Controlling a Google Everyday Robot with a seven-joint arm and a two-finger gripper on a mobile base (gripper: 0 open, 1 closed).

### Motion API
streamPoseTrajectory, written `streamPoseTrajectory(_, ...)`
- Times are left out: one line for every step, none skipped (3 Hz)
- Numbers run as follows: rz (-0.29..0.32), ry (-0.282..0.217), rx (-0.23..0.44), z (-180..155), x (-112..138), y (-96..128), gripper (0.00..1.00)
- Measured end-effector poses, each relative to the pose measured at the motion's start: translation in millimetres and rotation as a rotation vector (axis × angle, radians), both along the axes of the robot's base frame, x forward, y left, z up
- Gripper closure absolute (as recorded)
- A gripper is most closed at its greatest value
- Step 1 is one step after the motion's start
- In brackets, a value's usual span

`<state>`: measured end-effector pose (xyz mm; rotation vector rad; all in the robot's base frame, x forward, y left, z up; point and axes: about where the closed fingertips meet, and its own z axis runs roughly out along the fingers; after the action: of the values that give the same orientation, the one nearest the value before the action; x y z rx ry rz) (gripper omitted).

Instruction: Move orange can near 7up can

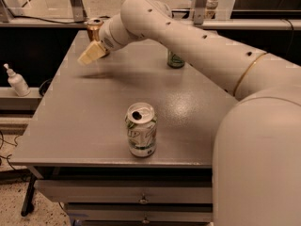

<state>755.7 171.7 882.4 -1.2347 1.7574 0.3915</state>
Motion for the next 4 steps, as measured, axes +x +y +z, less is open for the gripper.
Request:
streamPoseTrajectory(-0.036,-0.028,0.039,-7.9,33.5,1.4,0.00)
streamPoseTrajectory(-0.073,-0.027,0.108,-11.1,55.6,3.0,0.00)
streamPoseTrajectory(-0.118,0.040,0.248,-9.5,71.1,7.4,0.33)
streamPoseTrajectory(-0.126,0.069,0.277,-4.3,65.8,-1.2,0.57)
